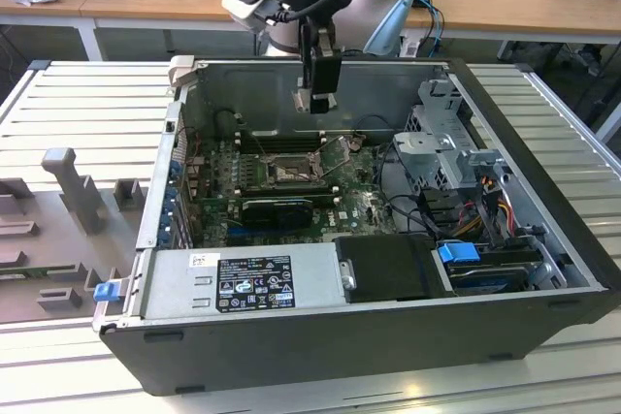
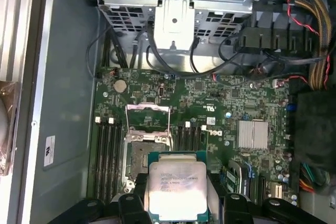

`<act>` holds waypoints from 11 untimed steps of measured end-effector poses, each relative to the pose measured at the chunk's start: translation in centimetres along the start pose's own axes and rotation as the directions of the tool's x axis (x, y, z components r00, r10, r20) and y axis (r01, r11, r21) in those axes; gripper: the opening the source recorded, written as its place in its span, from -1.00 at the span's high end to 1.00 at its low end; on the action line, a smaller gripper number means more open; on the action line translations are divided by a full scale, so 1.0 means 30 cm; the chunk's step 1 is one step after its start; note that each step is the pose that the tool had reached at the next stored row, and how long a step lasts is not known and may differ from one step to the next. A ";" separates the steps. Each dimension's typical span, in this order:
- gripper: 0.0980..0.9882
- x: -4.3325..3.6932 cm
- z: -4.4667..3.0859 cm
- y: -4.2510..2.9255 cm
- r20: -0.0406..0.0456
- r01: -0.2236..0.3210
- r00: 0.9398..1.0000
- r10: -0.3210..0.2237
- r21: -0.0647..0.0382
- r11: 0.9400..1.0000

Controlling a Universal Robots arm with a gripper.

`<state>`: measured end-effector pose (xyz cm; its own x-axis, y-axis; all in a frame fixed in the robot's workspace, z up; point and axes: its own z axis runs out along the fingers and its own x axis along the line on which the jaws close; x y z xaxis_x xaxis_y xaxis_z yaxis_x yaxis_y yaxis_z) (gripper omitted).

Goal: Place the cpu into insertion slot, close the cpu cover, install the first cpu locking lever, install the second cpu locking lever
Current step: 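Place the cpu into insertion slot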

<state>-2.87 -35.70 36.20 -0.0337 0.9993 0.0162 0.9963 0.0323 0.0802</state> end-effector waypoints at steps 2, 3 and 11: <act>0.03 0.000 0.001 0.000 0.002 -0.021 1.000 0.021 0.000 1.000; 0.03 0.000 0.001 0.000 0.003 -0.036 0.999 0.036 -0.001 0.999; 0.03 0.000 0.051 -0.004 0.007 -0.084 0.996 0.084 -0.002 0.996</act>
<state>-2.88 -35.67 34.67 0.0507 0.9986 0.0157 0.9954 -0.0518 0.0803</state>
